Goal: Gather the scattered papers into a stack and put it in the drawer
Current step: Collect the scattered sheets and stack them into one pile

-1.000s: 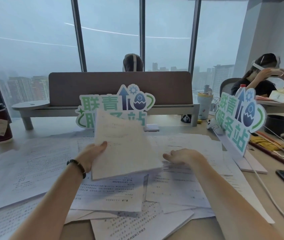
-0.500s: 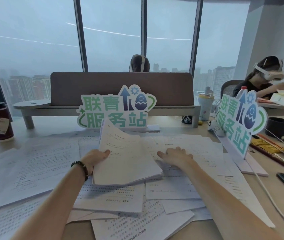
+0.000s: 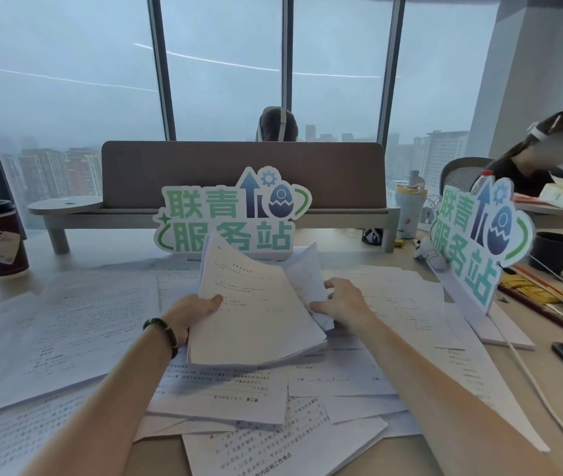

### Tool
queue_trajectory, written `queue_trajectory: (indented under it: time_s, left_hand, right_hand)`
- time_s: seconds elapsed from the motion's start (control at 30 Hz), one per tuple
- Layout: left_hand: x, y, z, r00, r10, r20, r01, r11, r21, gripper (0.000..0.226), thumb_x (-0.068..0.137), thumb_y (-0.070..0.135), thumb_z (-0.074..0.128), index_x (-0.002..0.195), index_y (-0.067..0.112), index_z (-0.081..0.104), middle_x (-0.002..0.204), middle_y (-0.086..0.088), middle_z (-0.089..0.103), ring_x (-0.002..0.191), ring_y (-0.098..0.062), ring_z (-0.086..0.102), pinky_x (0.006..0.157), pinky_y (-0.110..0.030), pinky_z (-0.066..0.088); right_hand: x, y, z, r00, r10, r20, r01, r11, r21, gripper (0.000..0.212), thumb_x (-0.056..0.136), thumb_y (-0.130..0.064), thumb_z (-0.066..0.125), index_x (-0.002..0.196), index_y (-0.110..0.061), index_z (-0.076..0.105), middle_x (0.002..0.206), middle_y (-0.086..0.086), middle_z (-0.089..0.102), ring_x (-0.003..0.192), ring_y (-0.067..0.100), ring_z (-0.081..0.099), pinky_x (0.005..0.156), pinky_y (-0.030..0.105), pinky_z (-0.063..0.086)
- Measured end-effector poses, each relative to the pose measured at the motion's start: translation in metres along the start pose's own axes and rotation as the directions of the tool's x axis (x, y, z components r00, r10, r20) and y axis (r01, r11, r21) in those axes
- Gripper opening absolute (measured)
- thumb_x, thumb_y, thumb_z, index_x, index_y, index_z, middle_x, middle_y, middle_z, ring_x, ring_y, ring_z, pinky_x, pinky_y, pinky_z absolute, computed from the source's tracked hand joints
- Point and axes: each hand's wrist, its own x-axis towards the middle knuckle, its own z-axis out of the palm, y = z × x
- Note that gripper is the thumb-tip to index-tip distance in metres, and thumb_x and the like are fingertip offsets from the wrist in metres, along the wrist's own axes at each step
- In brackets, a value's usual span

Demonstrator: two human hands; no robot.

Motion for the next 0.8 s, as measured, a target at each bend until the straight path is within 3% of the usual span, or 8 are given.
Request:
queue_trajectory:
  time_s: [0.1,0.17,0.23,0.27,0.33,0.43,0.6,0.8]
  left_hand:
    - [0.0,0.003,-0.005,1.0,-0.006,0.008,0.006,0.999,-0.052,0.035,0.098,0.021,0.058,0.123,-0.003,0.059,0.105,-0.02,0.07,0.084,-0.033,0.067,0.068,-0.041,0.056]
    - [-0.001,0.004,-0.006,1.0,-0.002,0.015,0.003,0.997,-0.074,0.032,0.099,0.02,0.058,0.121,-0.003,0.059,0.099,-0.018,0.07,0.083,-0.033,0.067,0.067,-0.041,0.055]
    - [-0.002,0.004,-0.004,1.0,-0.001,0.012,0.001,0.998,-0.068,0.032,0.099,0.02,0.058,0.121,-0.003,0.059,0.097,-0.018,0.069,0.082,-0.032,0.067,0.066,-0.04,0.055]
    - [-0.002,0.003,-0.003,1.0,-0.003,0.012,0.004,0.998,-0.059,0.032,0.099,0.02,0.058,0.121,-0.003,0.059,0.097,-0.018,0.069,0.081,-0.032,0.066,0.065,-0.04,0.055]
    - [-0.002,0.002,-0.002,1.0,-0.01,0.011,0.01,0.999,-0.042,0.033,0.098,0.019,0.058,0.122,-0.004,0.059,0.099,-0.019,0.069,0.082,-0.033,0.066,0.067,-0.04,0.055]
    - [-0.001,0.0,-0.001,1.0,-0.008,0.003,0.008,1.0,-0.023,0.034,0.098,0.019,0.059,0.122,-0.005,0.059,0.104,-0.021,0.069,0.086,-0.034,0.066,0.071,-0.042,0.055]
    - [-0.001,0.0,0.0,1.0,-0.007,-0.003,0.007,1.0,-0.006,0.034,0.098,0.02,0.06,0.123,-0.004,0.059,0.107,-0.022,0.069,0.087,-0.035,0.067,0.07,-0.04,0.055]
    - [-0.001,0.0,0.0,1.0,-0.002,0.001,0.002,1.0,0.006,0.034,0.098,0.02,0.059,0.123,-0.003,0.059,0.113,-0.024,0.068,0.086,-0.034,0.066,0.068,-0.039,0.055]
  right_hand:
    - [0.003,0.0,-0.019,0.998,0.049,-0.043,-0.048,0.999,0.019,0.04,0.082,-0.009,0.076,0.119,-0.006,0.06,0.111,0.013,0.063,0.099,0.028,0.063,0.063,0.026,0.05]
    - [0.005,0.004,-0.038,0.995,0.083,-0.055,-0.089,0.989,-0.121,0.017,0.083,-0.003,0.069,0.098,-0.005,0.061,0.097,0.013,0.062,0.083,0.026,0.062,0.057,0.025,0.048]
    - [0.006,0.01,-0.05,0.988,0.127,-0.09,-0.147,0.948,-0.282,0.013,0.084,-0.007,0.064,0.081,-0.008,0.051,0.088,0.01,0.056,0.076,0.023,0.054,0.056,0.023,0.04]
    - [0.005,0.011,-0.052,0.985,0.143,-0.096,-0.167,0.921,-0.351,0.014,0.086,-0.012,0.063,0.081,-0.009,0.05,0.09,0.009,0.055,0.08,0.024,0.053,0.061,0.024,0.041]
    - [0.006,0.016,-0.05,0.98,0.169,-0.101,-0.197,0.865,-0.462,0.022,0.091,-0.03,0.062,0.102,-0.012,0.056,0.111,0.009,0.058,0.1,0.027,0.053,0.085,0.033,0.046]
    - [0.004,0.02,-0.046,0.966,0.234,-0.113,-0.256,0.782,-0.568,0.041,0.093,-0.046,0.058,0.125,-0.02,0.054,0.135,0.009,0.051,0.125,0.033,0.046,0.108,0.053,0.035]
    - [0.006,0.02,-0.045,0.954,0.283,-0.097,-0.28,0.731,-0.622,0.045,0.092,-0.049,0.057,0.128,-0.022,0.053,0.14,0.012,0.048,0.132,0.036,0.039,0.111,0.06,0.025]
    - [0.011,0.021,-0.046,0.97,0.142,-0.195,-0.22,0.856,-0.468,0.041,0.088,-0.047,0.064,0.116,-0.019,0.053,0.124,0.011,0.05,0.121,0.033,0.047,0.103,0.048,0.036]
